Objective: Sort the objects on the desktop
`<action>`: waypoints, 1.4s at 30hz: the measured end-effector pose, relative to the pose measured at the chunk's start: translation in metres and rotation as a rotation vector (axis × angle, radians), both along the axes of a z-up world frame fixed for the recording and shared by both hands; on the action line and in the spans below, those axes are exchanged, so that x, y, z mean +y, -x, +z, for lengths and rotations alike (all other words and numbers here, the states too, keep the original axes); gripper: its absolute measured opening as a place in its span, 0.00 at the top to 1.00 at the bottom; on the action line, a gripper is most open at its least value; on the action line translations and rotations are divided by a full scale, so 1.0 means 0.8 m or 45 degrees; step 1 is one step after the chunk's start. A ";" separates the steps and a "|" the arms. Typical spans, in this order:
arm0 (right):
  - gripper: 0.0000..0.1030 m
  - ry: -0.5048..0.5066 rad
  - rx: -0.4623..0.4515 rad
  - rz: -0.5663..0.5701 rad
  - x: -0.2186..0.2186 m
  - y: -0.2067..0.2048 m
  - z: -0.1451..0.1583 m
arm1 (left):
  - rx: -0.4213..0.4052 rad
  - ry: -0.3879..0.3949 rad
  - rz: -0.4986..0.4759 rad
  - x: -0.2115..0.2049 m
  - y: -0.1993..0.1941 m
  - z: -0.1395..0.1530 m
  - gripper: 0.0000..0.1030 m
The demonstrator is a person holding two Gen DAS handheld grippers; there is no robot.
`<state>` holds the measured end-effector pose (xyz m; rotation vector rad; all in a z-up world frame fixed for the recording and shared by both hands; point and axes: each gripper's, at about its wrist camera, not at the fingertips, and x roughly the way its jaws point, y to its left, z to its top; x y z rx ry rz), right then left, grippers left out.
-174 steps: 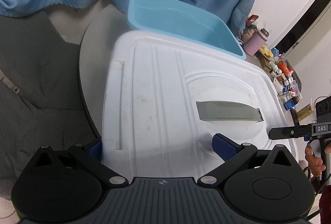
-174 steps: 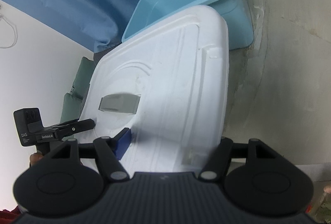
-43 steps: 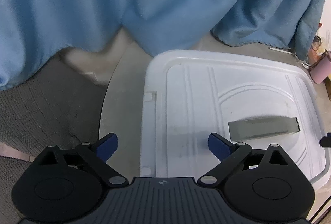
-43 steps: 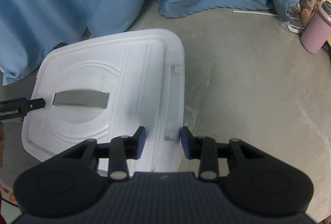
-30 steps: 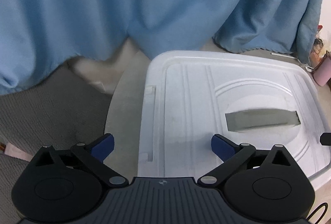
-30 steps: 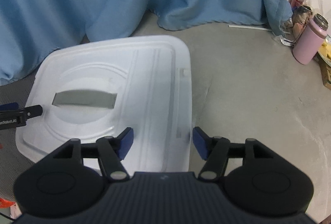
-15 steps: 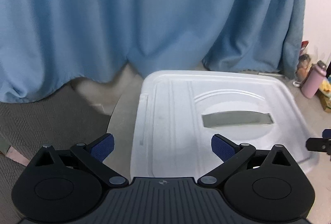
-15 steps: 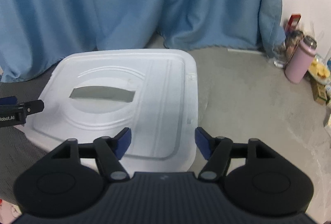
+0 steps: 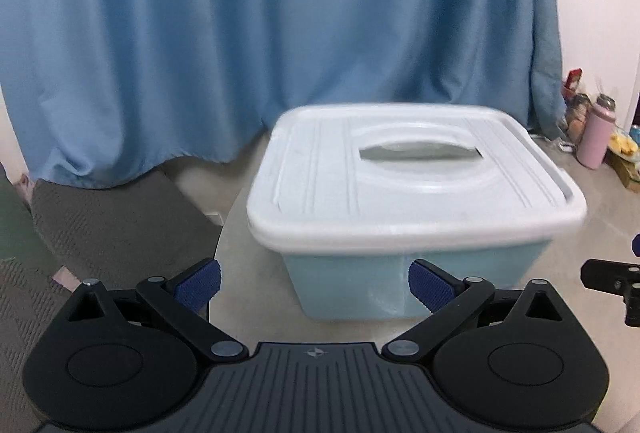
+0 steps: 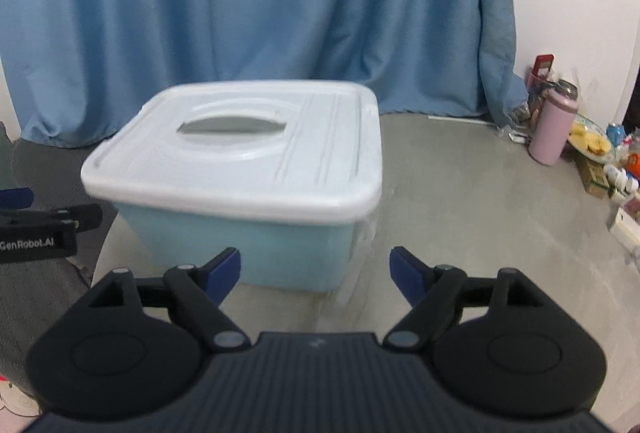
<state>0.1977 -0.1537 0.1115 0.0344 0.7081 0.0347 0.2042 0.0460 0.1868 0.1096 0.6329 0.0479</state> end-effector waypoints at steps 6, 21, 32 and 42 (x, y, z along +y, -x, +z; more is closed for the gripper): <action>0.20 -0.010 -0.036 -0.037 0.001 0.042 -0.035 | -0.013 -0.014 0.021 -0.011 0.050 -0.041 0.01; 0.20 -0.023 -0.084 -0.057 0.006 0.090 -0.104 | -0.030 0.012 0.039 -0.016 0.095 -0.118 0.01; 0.20 -0.014 -0.125 -0.042 0.012 0.099 -0.121 | -0.033 0.015 0.039 -0.022 0.093 -0.138 0.01; 0.20 -0.012 -0.135 -0.039 0.014 0.100 -0.127 | -0.031 0.014 0.029 -0.027 0.089 -0.146 0.01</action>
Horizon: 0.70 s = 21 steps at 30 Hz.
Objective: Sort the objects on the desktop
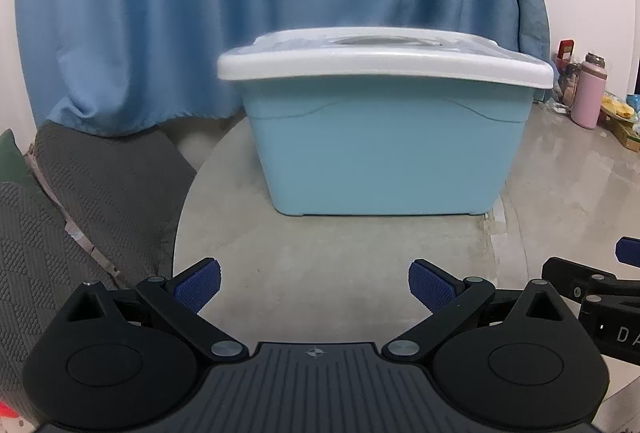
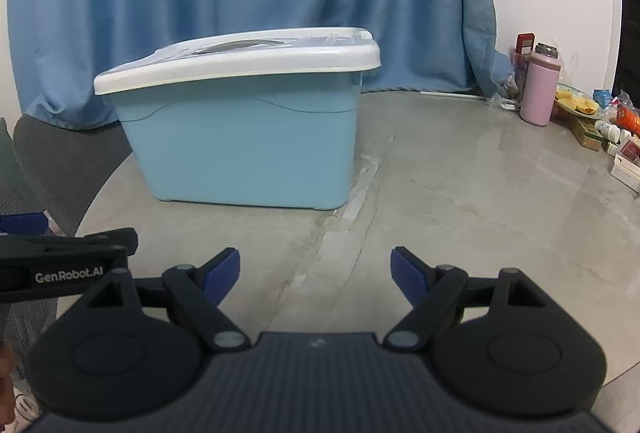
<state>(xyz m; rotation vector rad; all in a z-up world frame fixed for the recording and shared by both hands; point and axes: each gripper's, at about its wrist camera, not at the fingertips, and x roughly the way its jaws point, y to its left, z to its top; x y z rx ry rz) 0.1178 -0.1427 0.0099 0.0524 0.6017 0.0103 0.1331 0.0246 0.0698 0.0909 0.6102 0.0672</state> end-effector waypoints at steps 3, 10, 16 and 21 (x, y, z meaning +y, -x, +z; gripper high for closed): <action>0.20 -0.006 0.006 -0.001 0.002 -0.001 -0.001 | 0.006 0.031 0.001 0.003 -0.001 -0.002 0.01; 0.20 -0.023 -0.006 -0.004 0.003 -0.001 0.000 | 0.004 0.032 -0.004 0.003 -0.005 -0.003 0.01; 0.20 -0.048 -0.010 -0.016 -0.001 0.000 0.002 | -0.004 0.019 -0.020 -0.004 -0.006 0.000 0.01; 0.20 -0.058 -0.017 -0.020 -0.003 0.001 0.003 | -0.003 0.018 -0.028 -0.008 -0.007 0.001 0.01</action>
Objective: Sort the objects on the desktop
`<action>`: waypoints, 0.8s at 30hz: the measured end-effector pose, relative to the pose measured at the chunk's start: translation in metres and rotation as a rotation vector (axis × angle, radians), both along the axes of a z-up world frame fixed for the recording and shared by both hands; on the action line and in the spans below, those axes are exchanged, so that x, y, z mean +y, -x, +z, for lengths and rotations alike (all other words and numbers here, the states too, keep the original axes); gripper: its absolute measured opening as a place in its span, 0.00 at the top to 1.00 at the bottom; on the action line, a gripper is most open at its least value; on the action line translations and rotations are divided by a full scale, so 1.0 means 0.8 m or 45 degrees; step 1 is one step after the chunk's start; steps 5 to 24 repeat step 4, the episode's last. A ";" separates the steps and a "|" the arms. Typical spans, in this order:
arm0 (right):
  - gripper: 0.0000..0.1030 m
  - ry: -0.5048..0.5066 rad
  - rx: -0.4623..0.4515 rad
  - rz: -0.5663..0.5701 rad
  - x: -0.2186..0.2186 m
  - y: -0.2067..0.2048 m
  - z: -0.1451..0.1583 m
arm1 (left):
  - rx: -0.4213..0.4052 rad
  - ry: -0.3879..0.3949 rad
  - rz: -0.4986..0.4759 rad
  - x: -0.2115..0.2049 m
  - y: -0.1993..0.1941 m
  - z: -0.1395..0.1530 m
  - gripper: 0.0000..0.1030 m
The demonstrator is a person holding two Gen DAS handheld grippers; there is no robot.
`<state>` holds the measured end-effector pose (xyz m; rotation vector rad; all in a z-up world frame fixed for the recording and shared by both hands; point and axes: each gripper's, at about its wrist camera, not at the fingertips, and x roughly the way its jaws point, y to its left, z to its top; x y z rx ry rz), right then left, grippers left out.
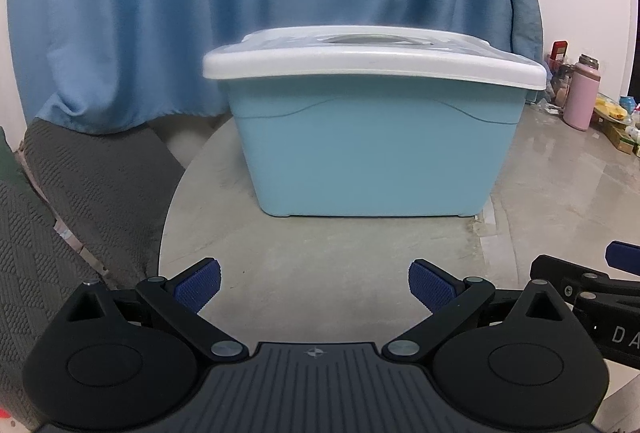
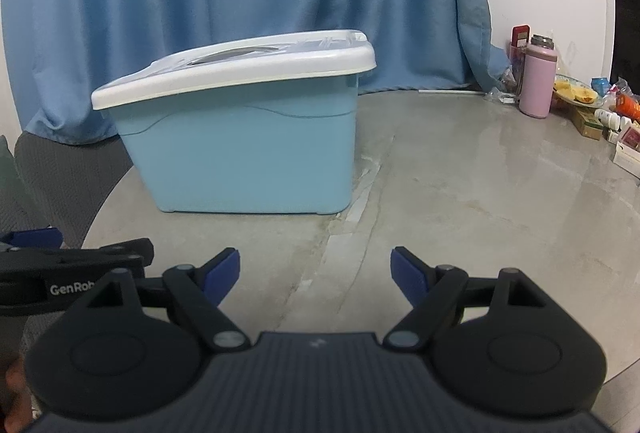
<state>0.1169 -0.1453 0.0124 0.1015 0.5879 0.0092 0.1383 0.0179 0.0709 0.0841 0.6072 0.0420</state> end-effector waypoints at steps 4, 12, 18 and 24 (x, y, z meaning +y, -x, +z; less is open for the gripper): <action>0.20 -0.001 0.009 0.001 0.000 -0.001 -0.001 | 0.004 0.001 0.002 -0.001 0.000 -0.001 0.01; 0.20 -0.001 0.009 0.001 0.000 -0.001 -0.001 | 0.004 0.001 0.002 -0.001 0.000 -0.001 0.01; 0.20 -0.001 0.009 0.001 0.000 -0.001 -0.001 | 0.004 0.001 0.002 -0.001 0.000 -0.001 0.01; 0.20 -0.001 0.009 0.001 0.000 -0.001 -0.001 | 0.004 0.001 0.002 -0.001 0.000 -0.001 0.01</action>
